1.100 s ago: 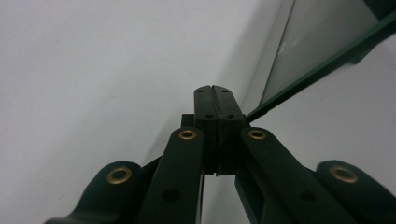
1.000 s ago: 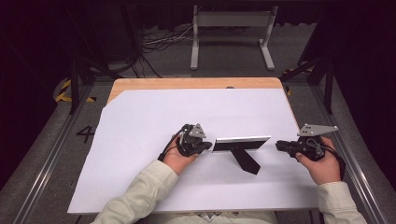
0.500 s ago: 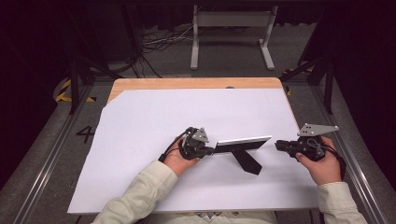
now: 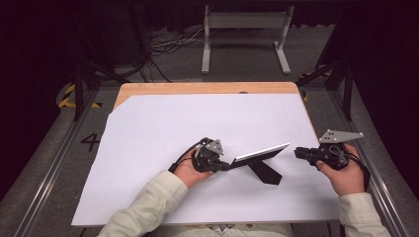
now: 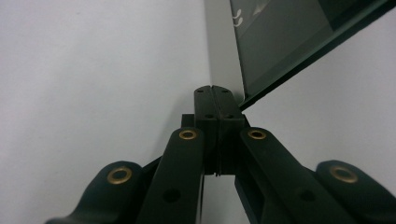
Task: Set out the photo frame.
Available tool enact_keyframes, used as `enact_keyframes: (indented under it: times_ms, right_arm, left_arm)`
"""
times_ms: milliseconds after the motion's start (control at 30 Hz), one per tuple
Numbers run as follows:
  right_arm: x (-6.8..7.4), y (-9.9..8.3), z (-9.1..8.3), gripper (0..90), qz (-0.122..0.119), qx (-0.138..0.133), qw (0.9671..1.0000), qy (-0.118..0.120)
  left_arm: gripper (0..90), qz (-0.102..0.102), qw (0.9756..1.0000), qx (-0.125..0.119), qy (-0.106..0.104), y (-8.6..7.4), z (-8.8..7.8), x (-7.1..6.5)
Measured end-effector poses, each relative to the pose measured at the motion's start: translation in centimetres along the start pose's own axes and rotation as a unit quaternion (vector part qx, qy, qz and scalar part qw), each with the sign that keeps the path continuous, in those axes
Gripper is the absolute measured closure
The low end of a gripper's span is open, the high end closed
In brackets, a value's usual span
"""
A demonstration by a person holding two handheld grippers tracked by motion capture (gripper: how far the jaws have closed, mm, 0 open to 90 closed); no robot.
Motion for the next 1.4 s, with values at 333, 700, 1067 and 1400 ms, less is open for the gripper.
enact_keyframes:
  times_ms: [333, 700, 1067, 1400]
  right_arm:
    - [-0.1, 0.1, -0.6, 81.0, 0.004, -0.007, 1.0, -0.003]
    - [-0.1, -0.1, -1.2, 80.9, 0.011, -0.01, 0.9999, -0.007]
    - [0.1, 0.0, -0.9, 80.3, 0.013, -0.009, 0.9999, -0.001]
    - [0.1, 0.0, -1.1, 81.0, 0.016, -0.008, 0.9998, 0.005]
  left_arm:
    - [90.0, 0.051, 0.9977, 0.032, -0.029, 0.5, 1.1, -2.7]
    - [90.0, 0.082, 0.9925, 0.056, -0.071, 0.8, 2.1, -4.9]
    - [90.0, 0.108, 0.9868, 0.072, -0.097, 1.2, 3.0, -6.6]
    - [90.0, 0.115, 0.9852, 0.069, -0.107, 2.2, 4.5, -8.1]
Point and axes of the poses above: each handheld gripper's, and its own axes: z roughly forward along the jaws, y roughly out of its top, x roughly to its left, the point moved 5 cm from there along z, roughly forward along the jaws, and after that the axes turned 10 degrees about -z, right-handed, at the moved point
